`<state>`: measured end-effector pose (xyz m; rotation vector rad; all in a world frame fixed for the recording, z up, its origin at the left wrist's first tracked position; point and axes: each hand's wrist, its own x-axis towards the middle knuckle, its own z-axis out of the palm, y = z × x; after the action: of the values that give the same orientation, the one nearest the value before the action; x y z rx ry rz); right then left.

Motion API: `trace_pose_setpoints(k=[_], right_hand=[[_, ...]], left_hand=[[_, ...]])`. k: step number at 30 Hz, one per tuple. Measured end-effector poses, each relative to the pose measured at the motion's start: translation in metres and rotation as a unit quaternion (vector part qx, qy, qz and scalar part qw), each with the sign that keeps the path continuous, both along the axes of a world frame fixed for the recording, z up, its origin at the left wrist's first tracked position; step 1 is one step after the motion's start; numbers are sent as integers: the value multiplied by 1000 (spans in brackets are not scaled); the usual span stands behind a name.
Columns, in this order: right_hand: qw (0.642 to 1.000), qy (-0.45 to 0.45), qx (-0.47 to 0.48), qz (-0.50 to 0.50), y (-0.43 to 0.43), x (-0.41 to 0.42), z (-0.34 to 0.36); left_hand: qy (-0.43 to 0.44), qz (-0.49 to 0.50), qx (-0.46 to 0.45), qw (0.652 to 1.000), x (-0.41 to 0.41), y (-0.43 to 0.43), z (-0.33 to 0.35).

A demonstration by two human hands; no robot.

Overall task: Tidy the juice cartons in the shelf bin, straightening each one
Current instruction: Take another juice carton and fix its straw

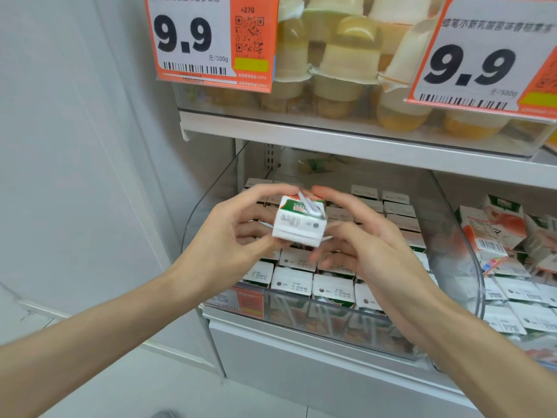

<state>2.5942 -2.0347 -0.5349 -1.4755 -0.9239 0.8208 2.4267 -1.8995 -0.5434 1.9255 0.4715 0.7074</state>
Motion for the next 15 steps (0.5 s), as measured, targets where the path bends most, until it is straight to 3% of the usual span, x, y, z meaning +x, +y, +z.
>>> trace_pose_setpoints(k=[3, 11, 15], right_hand=[[998, -55, -3, 28, -1, -1, 0], [998, -58, 32, 4, 1, 0, -6], [994, -108, 24, -16, 2, 3, -11]], left_hand=[[-19, 11, -9, 1000, -1, 2, -1], [-4, 18, -9, 1000, 1, 2, -2], [-4, 25, 18, 1000, 1, 3, 0]])
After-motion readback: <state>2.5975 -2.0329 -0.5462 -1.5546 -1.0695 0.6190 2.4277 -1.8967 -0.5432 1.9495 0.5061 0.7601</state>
